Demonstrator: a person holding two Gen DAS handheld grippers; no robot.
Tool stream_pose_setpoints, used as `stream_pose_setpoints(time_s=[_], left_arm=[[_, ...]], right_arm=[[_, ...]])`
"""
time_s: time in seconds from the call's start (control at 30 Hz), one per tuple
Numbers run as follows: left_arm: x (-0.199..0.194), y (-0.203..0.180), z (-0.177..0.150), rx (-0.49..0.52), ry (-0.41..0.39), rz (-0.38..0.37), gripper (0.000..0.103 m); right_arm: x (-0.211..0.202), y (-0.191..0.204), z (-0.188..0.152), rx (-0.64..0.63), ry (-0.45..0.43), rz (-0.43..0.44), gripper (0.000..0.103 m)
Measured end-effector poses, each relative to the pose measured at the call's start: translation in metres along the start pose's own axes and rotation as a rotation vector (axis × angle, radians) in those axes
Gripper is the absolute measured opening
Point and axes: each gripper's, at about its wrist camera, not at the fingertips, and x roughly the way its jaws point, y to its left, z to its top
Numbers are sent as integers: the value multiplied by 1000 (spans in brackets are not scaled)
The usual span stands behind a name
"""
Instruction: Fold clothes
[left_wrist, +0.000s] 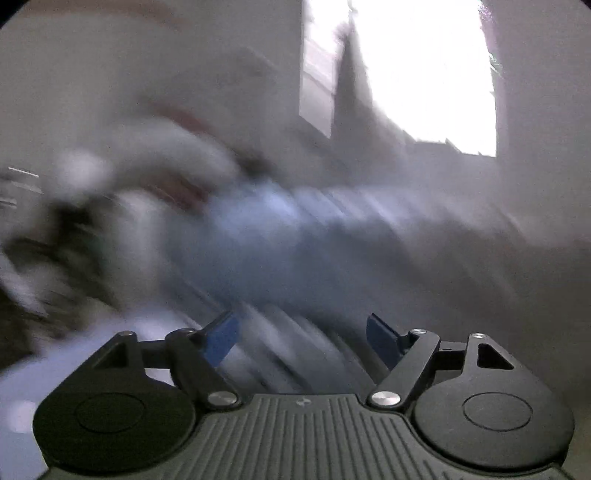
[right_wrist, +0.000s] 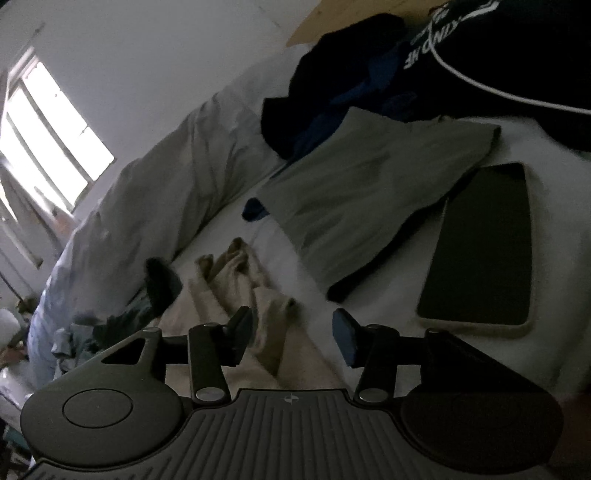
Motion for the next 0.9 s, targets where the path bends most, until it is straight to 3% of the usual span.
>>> stream_pose_setpoints(time_s=[0.17, 0.23, 0.3, 0.37, 0.43, 0.57, 0.63, 0.67, 0.7, 0.73, 0.77, 0.8, 0.9], left_arm=[[-10, -85, -104, 122, 267, -580, 69], [-13, -127, -145, 208, 423, -693, 59], [-23, -160, -170, 375, 444, -657, 59], [-29, -179, -181, 537, 352, -518, 67], [-28, -186, -183, 609, 301, -427, 73], [-19, -185, -187, 698, 333, -415, 87], [-1, -191, -203, 754, 389, -395, 82], [3, -192, -206, 748, 405, -400, 72], [6, -193, -204, 720, 418, -417, 50], [8, -193, -200, 690, 426, -428, 35], [9, -191, -192, 647, 412, -407, 15], [10, -185, -180, 579, 376, -370, 15], [8, -141, -113, 245, 143, -259, 14]], right_arm=[[4, 15, -4, -7, 10, 17, 57], [3, 24, -6, -29, 10, 29, 56], [2, 32, -7, -64, 5, 39, 56], [1, 38, -7, -91, 1, 52, 56], [1, 38, -7, -96, 0, 58, 56], [3, 32, -4, -71, 8, 44, 57], [5, 28, -4, -53, 12, 35, 57], [5, 27, -4, -44, 14, 35, 57], [6, 26, -4, -40, 15, 34, 57], [7, 27, -4, -40, 15, 37, 57], [7, 28, -4, -40, 15, 40, 57], [7, 30, -4, -45, 16, 47, 57], [7, 36, -6, -70, 14, 67, 57]])
